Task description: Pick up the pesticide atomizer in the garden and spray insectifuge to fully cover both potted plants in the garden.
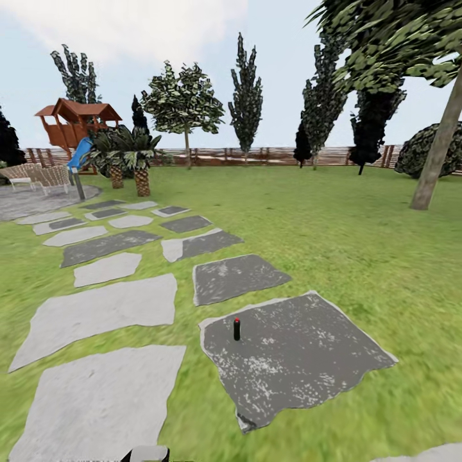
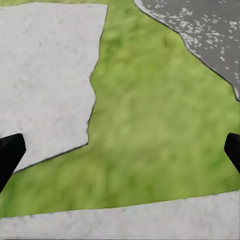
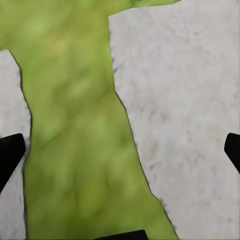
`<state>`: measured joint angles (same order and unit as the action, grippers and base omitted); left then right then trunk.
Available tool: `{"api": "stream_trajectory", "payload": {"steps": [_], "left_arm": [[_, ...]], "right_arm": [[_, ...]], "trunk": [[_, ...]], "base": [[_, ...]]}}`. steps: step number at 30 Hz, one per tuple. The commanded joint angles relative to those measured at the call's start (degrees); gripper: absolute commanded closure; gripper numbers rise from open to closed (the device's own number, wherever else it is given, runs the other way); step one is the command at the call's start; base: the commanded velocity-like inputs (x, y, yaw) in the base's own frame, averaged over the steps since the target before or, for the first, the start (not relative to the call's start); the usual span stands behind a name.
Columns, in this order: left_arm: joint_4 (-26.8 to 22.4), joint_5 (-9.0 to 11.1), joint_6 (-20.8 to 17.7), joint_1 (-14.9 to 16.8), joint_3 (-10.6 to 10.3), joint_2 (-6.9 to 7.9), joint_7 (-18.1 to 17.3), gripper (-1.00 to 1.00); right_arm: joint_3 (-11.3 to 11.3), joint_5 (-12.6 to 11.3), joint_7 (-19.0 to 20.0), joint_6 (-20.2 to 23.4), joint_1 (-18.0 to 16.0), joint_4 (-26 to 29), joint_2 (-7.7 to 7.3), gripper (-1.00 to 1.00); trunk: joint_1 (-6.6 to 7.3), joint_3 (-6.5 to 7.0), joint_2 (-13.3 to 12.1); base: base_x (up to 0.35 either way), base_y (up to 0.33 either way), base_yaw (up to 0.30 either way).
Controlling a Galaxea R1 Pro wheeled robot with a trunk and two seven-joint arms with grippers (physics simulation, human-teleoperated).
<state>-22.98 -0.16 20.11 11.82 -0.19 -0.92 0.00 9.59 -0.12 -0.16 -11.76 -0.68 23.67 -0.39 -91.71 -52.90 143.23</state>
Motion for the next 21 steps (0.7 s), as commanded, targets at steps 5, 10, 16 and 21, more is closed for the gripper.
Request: {"api": "stream_trajectory", "payload": {"steps": [5, 10, 16, 21], "left_arm": [[0.04, -0.01, 0.19, 0.04, -0.04, -0.04, 0.00, -1.00], [0.04, -0.01, 0.19, 0.04, -0.11, -0.05, 0.00, -1.00], [0.04, -0.01, 0.19, 0.04, -0.07, -0.05, 0.00, -1.00], [0.04, -0.01, 0.19, 0.04, -0.04, -0.05, 0.00, -1.00]], "right_arm": [[0.10, 0.02, 0.01, -0.19, -0.02, -0.03, 0.03, -1.00], [0.11, -0.03, 0.02, -0.19, -0.02, -0.03, 0.03, -1.00], [0.11, -0.02, 0.05, -0.20, -0.02, -0.03, 0.01, -1.00], [0.04, 0.10, 0.07, -0.25, -0.02, -0.03, -0.04, -1.00]], "trunk": [[0.01, -0.17, 0.02], [0.01, -0.29, 0.02], [0.01, -0.43, 0.02], [0.01, -0.51, 0.02]], "base": [[0.006, -0.006, 0.247], [0.001, -0.001, 0.247], [0.118, -0.094, 0.247], [0.250, -0.216, 0.153]]}}
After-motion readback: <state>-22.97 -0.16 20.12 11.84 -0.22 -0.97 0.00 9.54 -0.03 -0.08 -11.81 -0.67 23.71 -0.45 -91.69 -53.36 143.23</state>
